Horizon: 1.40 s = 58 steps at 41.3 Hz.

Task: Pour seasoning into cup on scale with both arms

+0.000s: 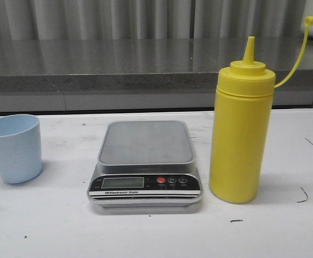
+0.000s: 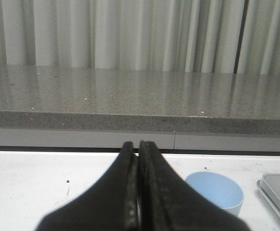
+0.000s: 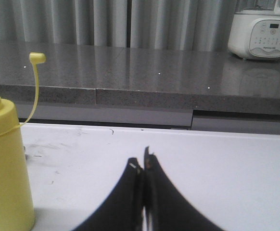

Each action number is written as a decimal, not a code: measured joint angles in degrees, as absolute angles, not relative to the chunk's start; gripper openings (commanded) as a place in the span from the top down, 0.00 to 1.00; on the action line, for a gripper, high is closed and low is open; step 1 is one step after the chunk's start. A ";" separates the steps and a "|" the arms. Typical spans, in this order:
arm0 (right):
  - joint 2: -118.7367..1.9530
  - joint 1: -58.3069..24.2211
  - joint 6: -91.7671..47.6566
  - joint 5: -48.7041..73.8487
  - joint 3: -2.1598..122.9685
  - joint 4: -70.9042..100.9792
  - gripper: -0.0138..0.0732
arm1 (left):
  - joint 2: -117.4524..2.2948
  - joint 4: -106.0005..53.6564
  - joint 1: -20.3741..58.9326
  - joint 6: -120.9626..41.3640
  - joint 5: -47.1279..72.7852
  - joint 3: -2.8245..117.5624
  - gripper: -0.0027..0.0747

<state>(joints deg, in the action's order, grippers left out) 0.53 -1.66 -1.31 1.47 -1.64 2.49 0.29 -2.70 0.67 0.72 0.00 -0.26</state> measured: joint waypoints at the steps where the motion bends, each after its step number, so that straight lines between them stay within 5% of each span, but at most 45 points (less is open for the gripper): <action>1: 0.53 -1.66 -1.31 1.47 -1.64 2.49 0.92 | 0.29 -2.70 0.67 0.72 0.00 -0.26 0.99; 40: 0.53 -1.66 -1.31 0.00 -0.75 2.49 0.92 | 0.29 -4.27 0.67 0.72 -4.85 0.48 0.99; 58: -3.19 -1.66 -1.70 17.34 22.44 1.52 0.92 | -5.80 -4.91 0.67 0.72 10.48 23.18 0.99</action>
<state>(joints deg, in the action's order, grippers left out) -3.19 -1.66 -1.70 17.34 22.44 1.52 -5.80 -4.91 0.67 0.72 10.48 23.18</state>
